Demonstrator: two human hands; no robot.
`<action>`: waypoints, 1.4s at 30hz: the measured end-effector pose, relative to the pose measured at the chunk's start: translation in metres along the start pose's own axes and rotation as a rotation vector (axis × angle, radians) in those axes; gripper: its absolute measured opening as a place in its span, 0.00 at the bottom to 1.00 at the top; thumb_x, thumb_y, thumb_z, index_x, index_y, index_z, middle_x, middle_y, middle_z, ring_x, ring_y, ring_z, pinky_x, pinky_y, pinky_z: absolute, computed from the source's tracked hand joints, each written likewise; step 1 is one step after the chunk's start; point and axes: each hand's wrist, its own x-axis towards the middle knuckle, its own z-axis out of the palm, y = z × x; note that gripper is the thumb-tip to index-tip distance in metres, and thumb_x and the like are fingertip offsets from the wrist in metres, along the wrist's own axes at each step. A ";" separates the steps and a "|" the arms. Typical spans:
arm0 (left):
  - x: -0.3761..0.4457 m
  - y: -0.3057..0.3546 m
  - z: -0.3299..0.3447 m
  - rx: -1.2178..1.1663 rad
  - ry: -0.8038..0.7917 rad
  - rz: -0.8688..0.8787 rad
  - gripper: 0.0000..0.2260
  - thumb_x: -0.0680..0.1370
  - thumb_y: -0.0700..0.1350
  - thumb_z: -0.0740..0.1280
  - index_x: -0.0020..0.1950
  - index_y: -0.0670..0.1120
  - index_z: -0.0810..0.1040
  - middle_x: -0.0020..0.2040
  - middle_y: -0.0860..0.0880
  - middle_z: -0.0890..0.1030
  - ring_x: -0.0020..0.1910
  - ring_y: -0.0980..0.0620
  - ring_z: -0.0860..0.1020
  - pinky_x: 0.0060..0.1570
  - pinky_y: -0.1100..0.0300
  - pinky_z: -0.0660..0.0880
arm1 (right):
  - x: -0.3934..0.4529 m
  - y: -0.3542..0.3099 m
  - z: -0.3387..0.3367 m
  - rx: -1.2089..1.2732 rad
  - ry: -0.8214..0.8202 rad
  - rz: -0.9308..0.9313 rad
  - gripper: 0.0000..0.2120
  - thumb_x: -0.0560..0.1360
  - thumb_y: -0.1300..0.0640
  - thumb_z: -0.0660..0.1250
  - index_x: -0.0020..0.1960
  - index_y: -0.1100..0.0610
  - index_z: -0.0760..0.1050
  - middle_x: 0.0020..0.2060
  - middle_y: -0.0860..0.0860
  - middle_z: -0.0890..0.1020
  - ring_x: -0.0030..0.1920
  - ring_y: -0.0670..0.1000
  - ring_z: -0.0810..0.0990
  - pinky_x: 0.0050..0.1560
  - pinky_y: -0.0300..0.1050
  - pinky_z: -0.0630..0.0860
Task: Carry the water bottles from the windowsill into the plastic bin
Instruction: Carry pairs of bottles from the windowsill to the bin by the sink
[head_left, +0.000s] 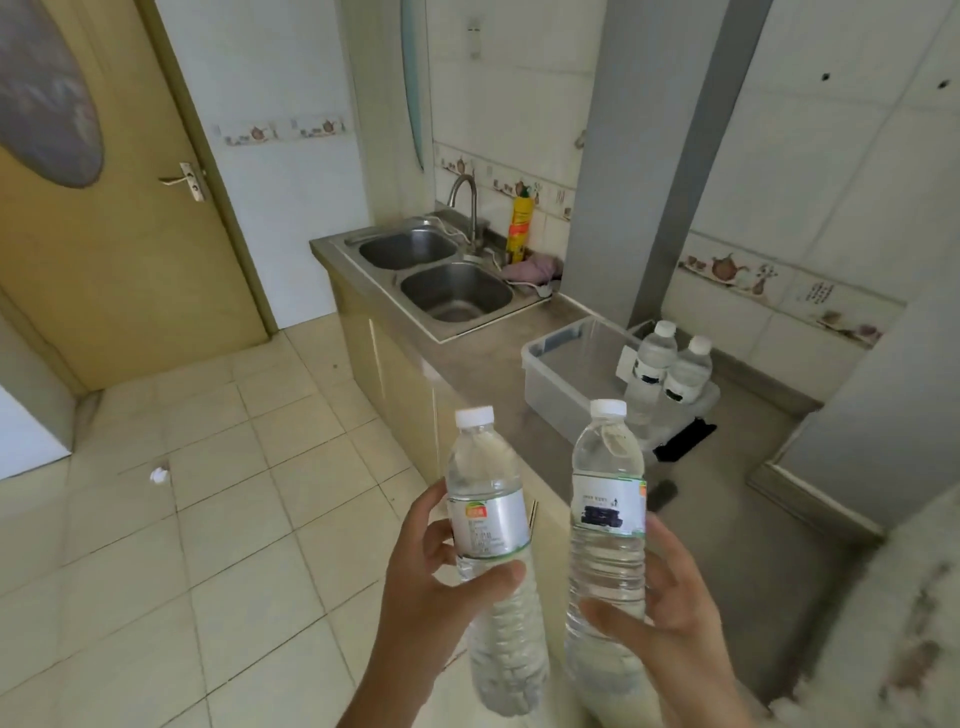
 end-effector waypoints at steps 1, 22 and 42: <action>0.017 0.004 0.008 -0.007 -0.014 0.003 0.38 0.51 0.51 0.80 0.57 0.69 0.73 0.47 0.55 0.86 0.48 0.56 0.83 0.50 0.55 0.80 | 0.014 -0.002 -0.003 -0.005 0.013 -0.011 0.46 0.52 0.72 0.81 0.62 0.43 0.72 0.51 0.49 0.85 0.52 0.53 0.84 0.52 0.56 0.79; 0.379 0.025 0.226 0.097 -0.667 0.096 0.39 0.53 0.42 0.85 0.55 0.71 0.74 0.52 0.56 0.84 0.50 0.59 0.82 0.44 0.64 0.79 | 0.286 -0.021 -0.048 0.047 0.705 -0.030 0.44 0.56 0.78 0.78 0.66 0.51 0.71 0.49 0.46 0.86 0.44 0.46 0.85 0.37 0.37 0.80; 0.437 -0.055 0.266 0.315 -0.895 0.195 0.35 0.58 0.48 0.81 0.57 0.68 0.69 0.57 0.64 0.78 0.56 0.63 0.79 0.55 0.63 0.78 | 0.355 0.051 -0.050 -0.558 0.951 -0.004 0.30 0.54 0.44 0.75 0.53 0.51 0.72 0.43 0.42 0.80 0.47 0.35 0.77 0.48 0.19 0.68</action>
